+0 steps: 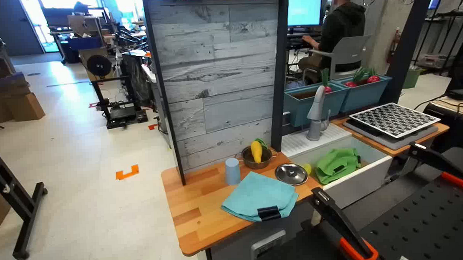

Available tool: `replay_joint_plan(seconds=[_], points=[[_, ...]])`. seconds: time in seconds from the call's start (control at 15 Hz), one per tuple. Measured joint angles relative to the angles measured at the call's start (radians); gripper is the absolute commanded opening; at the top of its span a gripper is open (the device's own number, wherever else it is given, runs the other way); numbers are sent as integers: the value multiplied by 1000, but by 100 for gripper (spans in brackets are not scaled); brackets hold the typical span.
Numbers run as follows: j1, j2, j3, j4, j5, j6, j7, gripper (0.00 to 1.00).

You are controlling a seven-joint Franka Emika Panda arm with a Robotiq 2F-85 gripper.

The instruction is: Turn the faucet to the right

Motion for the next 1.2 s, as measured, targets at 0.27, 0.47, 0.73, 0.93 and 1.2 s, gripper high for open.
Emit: replay_joint_plan(seconds=[0.27,0.47,0.73,0.93,1.2], points=[[0,0,0,1,0,0,0,100],[0,0,0,1,0,0,0,100],[-6,1,-11,-14,-22,5,0,100],[-24,1,-50,-54,-47,27,-12,100],[-62,6,-138,-134,-58,98,-122,100]])
